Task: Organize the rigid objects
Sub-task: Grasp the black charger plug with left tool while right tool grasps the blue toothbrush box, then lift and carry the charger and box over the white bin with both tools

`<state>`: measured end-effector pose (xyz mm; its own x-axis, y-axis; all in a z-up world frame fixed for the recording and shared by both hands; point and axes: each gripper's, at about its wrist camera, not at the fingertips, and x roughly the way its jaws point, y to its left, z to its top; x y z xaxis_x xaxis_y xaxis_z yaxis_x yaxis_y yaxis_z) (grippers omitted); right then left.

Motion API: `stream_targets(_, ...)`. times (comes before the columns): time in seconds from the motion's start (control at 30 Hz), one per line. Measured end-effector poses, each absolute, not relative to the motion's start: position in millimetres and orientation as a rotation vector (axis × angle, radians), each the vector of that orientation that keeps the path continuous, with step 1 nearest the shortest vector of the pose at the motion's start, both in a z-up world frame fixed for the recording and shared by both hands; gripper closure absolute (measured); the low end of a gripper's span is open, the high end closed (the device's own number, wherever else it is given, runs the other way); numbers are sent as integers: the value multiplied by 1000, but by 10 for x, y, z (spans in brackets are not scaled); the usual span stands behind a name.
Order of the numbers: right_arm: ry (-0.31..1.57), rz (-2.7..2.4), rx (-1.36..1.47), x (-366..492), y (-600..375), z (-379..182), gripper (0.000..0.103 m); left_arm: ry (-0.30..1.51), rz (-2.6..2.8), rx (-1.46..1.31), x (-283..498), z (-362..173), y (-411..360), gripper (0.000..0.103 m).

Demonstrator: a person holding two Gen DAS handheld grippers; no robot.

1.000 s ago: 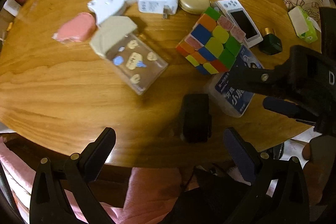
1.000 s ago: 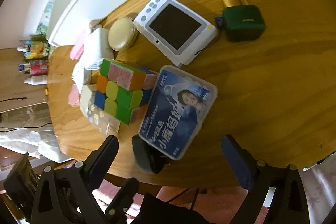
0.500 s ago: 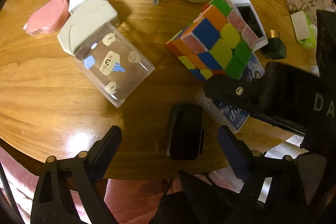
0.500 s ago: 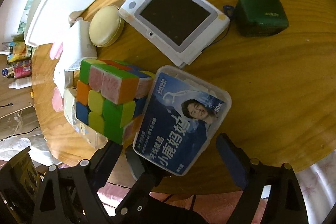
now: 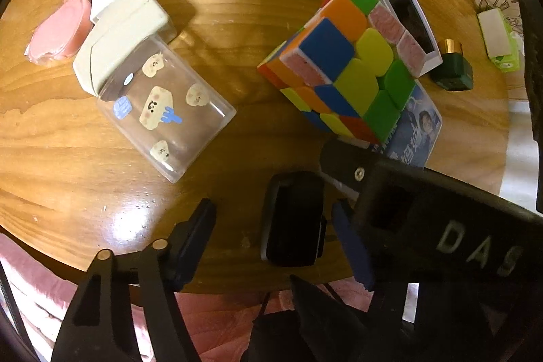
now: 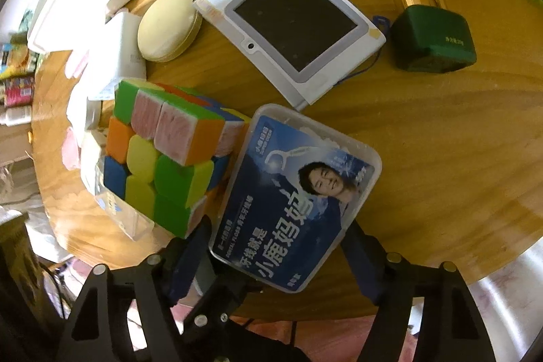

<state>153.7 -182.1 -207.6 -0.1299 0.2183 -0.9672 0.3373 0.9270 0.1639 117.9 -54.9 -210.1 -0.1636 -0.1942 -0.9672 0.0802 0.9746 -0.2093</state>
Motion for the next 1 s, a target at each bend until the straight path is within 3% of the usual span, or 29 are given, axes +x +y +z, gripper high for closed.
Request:
stream_targets(0.1,1704,-90,406,1537,-1757,-2064,29,1717,-231,-92,1210,-2038,-612,40)
stream_targets(0.23,1687,-77,386,1433,-1676,-2043,30,1715,-222,-115,1233,-2023,-634,61)
stream_targets(1.0,1612,-92,550,824,-2364,-1969,31,1670,-148,-254,1155,-2031,-170,62)
